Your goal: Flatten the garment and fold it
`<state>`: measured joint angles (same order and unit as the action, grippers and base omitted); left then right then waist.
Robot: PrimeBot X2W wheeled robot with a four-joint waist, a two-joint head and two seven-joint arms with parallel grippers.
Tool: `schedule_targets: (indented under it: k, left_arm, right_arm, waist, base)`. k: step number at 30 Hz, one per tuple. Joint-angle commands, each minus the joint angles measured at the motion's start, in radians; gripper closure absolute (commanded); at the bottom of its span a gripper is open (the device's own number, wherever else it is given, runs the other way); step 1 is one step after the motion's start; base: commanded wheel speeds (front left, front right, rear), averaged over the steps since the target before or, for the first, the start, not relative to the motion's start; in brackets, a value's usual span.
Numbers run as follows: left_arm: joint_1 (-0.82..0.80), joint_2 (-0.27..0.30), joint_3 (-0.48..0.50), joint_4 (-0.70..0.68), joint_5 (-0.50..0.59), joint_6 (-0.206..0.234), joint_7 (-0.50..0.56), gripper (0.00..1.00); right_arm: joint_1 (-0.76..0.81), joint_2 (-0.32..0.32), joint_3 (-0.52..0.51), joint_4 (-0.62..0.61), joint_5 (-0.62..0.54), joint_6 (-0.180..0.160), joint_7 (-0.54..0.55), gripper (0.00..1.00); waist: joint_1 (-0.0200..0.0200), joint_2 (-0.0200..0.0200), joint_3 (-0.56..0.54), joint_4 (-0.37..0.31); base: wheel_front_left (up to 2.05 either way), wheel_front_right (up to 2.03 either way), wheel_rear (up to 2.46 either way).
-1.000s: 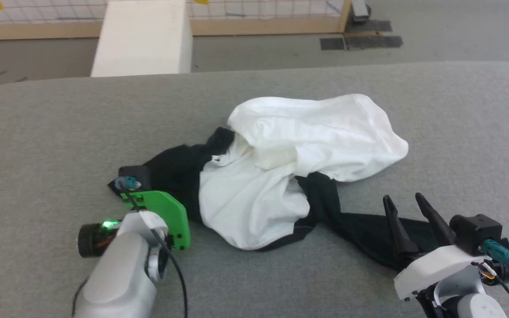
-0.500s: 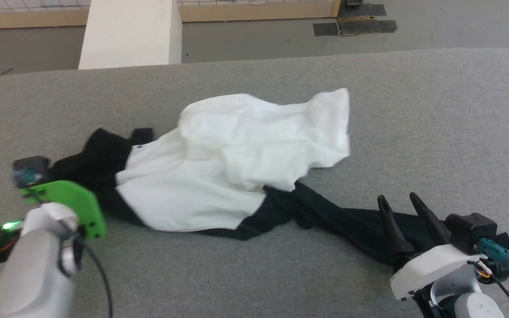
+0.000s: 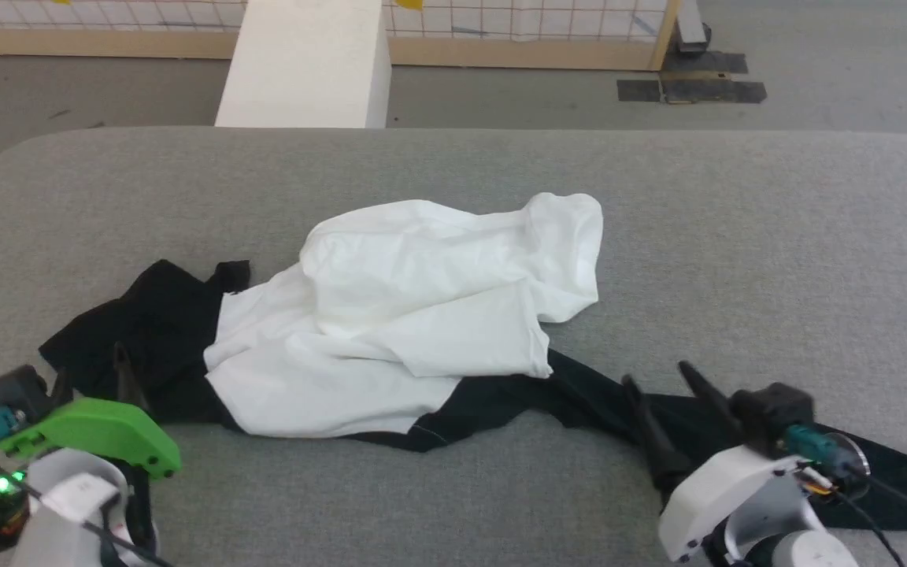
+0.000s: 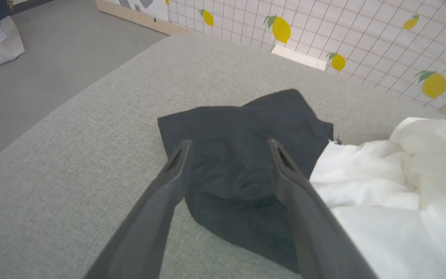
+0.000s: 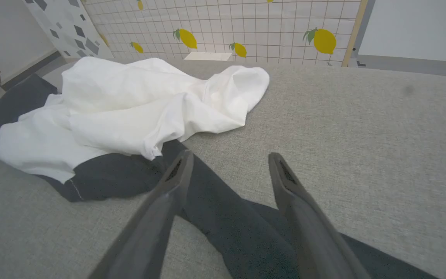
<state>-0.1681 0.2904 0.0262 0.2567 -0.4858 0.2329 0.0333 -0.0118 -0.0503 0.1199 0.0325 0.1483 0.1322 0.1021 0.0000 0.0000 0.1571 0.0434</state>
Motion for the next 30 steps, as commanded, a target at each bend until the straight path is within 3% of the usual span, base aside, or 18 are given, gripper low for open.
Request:
schedule_targets:
  k: [1, 7, 15, 16, 17, 18, 19, 24, 27, 30]
  left_arm:
    - [0.029, -0.020, 0.003, -0.013, -0.006, -0.013, -0.065, 0.00]
    - [0.078, -0.110, -0.012, -0.044, 0.008, -0.033, -0.260, 0.00]
    - [0.069, -0.192, -0.004, -0.120, 0.091, -0.069, -0.294, 0.00]
    - [0.069, -0.199, -0.002, -0.128, 0.101, -0.074, -0.294, 0.00]
    - [0.070, -0.206, -0.003, -0.132, 0.112, -0.082, -0.295, 0.00]
    - [0.071, -0.211, -0.002, -0.134, 0.120, -0.087, -0.295, 0.00]
    - [0.071, -0.216, 0.000, -0.136, 0.129, -0.092, -0.295, 0.00]
    - [0.076, -0.231, 0.008, -0.143, 0.151, -0.100, -0.295, 0.00]
    - [0.093, -0.236, 0.024, -0.132, 0.159, -0.109, -0.295, 0.00]
    - [0.102, -0.238, 0.030, -0.131, 0.161, -0.114, -0.295, 0.00]
  right_arm:
    - [0.016, -0.001, 0.018, -0.003, -0.027, -0.002, 0.022, 0.00]
    - [-0.009, -0.048, 0.098, 0.018, -0.060, -0.002, 0.090, 0.00]
    - [-0.119, -0.107, 0.196, 0.103, -0.062, -0.002, 0.111, 0.00]
    - [-0.133, -0.112, 0.206, 0.117, -0.062, -0.002, 0.116, 0.24]
    - [-0.149, -0.117, 0.220, 0.137, -0.060, -0.002, 0.124, 0.60]
    - [-0.159, -0.119, 0.228, 0.152, -0.057, -0.002, 0.129, 0.84]
    - [-0.170, -0.122, 0.235, 0.166, -0.050, -0.002, 0.132, 1.00]
    - [-0.184, -0.123, 0.230, 0.183, 0.000, -0.002, 0.160, 1.00]
    - [-0.130, -0.127, 0.154, 0.069, 0.105, -0.002, 0.233, 1.00]
    - [-0.093, -0.158, 0.059, -0.044, 0.130, -0.002, 0.302, 1.00]
  waist:
    - [0.0000, 0.0000, -0.007, 0.023]
    - [0.0000, 0.0000, 0.013, 0.066]
    - [0.0000, 0.0000, 0.046, 0.112]
    - [0.0000, 0.0000, 0.049, 0.115]
    - [0.0000, 0.0000, 0.051, 0.118]
    - [0.0000, 0.0000, 0.051, 0.120]
    - [0.0000, 0.0000, 0.052, 0.123]
    - [0.0000, 0.0000, 0.041, 0.125]
    - [0.0000, 0.0000, 0.011, 0.112]
    - [0.0000, 0.0000, -0.002, 0.100]
  base:
    - [0.00, 0.00, 0.00]
    - [0.00, 0.00, 0.00]
    - [0.00, 0.00, 0.00]
    - [0.00, 0.00, 0.00]
    - [0.00, 0.00, 0.00]
    - [0.00, 0.00, 0.00]
    - [0.00, 0.00, 0.00]
    - [0.00, 0.00, 0.00]
    - [0.00, 0.00, 0.00]
    - [0.00, 0.00, 0.00]
